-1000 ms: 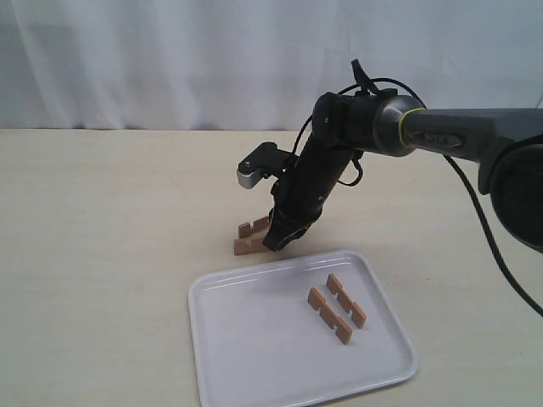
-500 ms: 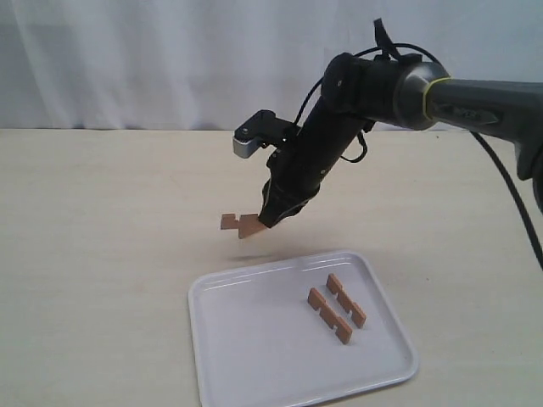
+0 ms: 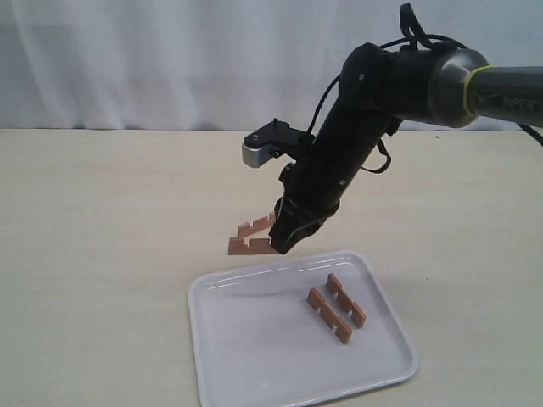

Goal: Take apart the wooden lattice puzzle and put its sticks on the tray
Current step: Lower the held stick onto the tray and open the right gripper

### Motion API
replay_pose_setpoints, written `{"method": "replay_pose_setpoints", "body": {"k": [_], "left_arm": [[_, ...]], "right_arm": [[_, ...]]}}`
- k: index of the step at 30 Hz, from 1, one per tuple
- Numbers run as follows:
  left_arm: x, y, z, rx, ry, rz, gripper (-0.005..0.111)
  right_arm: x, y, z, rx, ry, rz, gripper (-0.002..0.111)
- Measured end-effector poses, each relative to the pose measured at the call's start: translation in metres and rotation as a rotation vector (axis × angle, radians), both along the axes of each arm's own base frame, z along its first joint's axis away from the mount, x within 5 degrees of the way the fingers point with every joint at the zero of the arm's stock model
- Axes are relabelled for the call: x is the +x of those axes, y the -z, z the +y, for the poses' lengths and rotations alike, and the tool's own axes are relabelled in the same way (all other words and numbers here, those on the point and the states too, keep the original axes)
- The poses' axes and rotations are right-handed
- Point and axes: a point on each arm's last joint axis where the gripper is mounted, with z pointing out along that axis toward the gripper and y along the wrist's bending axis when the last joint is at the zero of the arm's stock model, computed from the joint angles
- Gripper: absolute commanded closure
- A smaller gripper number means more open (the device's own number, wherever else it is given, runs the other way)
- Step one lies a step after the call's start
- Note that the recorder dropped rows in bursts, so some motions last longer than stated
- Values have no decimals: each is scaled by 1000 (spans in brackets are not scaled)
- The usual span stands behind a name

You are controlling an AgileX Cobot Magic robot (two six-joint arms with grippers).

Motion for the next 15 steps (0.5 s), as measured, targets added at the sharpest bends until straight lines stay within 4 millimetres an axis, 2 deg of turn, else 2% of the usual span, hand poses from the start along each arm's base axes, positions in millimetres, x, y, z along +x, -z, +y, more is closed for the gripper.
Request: {"method": "replay_pose_setpoints", "body": {"k": [3, 4, 6, 11, 15], "left_arm": [[0, 0, 0, 0, 0, 0, 107], [0, 0, 0, 0, 0, 0, 107], [0, 0, 0, 0, 0, 0, 107], [0, 0, 0, 0, 0, 0, 107], [0, 0, 0, 0, 0, 0, 107]], "right_arm": [[-19, 7, 1, -10, 7, 12, 104], [-30, 14, 2, -18, 12, 16, 104], [-39, 23, 2, -28, 16, 25, 104], [-47, 48, 0, -43, 96, -14, 104], [-44, 49, 7, -30, 142, -90, 104]]}}
